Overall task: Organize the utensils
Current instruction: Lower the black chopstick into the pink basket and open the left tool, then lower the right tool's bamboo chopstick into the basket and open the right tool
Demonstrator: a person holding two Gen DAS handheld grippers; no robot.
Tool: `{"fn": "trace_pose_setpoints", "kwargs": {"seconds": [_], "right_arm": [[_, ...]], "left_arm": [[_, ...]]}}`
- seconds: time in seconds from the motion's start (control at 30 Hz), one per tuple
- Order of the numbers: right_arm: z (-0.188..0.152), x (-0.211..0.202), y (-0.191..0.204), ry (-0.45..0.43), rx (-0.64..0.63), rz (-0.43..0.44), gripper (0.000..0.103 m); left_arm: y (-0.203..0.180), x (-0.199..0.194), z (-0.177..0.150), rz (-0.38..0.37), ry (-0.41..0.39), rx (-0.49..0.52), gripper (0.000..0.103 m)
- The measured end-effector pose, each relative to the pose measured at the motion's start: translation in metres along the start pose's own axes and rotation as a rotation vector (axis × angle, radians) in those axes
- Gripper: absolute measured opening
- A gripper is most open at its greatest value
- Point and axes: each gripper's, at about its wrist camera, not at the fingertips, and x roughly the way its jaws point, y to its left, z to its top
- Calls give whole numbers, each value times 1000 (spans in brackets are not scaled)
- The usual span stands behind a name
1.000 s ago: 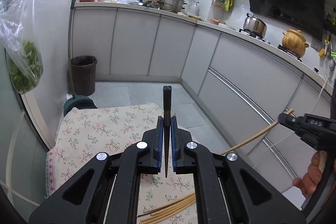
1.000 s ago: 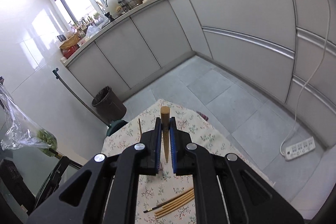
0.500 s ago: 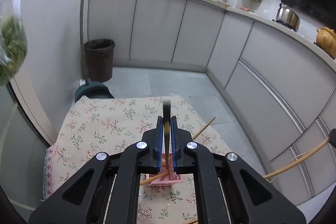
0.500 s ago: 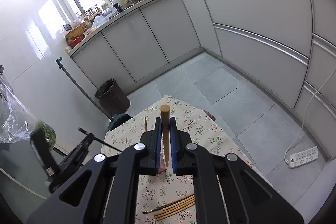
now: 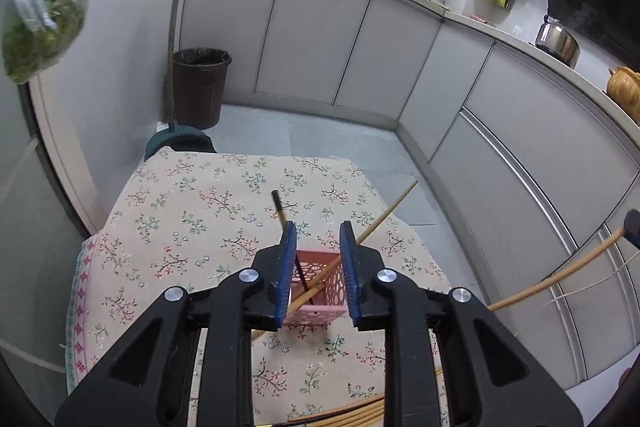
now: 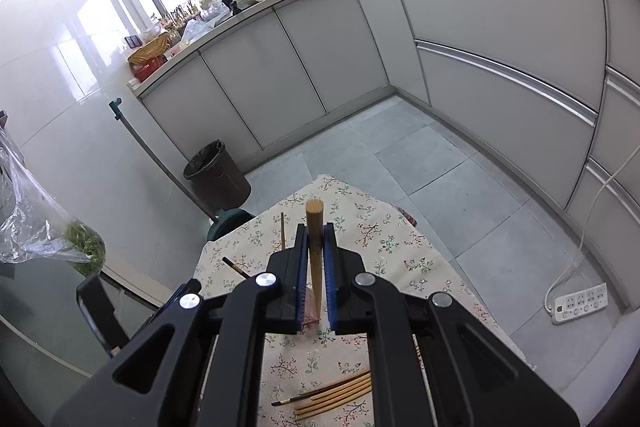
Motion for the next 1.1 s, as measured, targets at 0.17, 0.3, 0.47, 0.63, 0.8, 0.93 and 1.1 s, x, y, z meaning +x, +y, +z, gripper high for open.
{"fn": "trace_pose_setpoints", "kwargs": {"seconds": [0.17, 0.3, 0.47, 0.63, 0.8, 0.93, 1.1], "right_arm": [[-2, -5, 6, -4, -8, 13, 8], [-1, -4, 15, -8, -16, 29, 8], [-1, 7, 25, 3, -22, 48, 8], [-2, 25, 39, 9, -43, 55, 8], [-3, 44, 50, 15, -51, 56, 8], [-6, 57, 56, 15, -57, 52, 8], [-12, 79, 61, 15, -76, 29, 8]], "left_arm": [[0, -20, -15, 19, 14, 8, 31], [3, -32, -37, 60, 35, 8, 35], [15, -42, -63, 70, 81, -16, 35], [26, -53, -78, 124, 72, 4, 37], [38, -59, -72, 128, 48, -31, 38], [47, -59, -72, 119, 57, -59, 38], [49, -62, -70, 113, 47, -68, 38]]}}
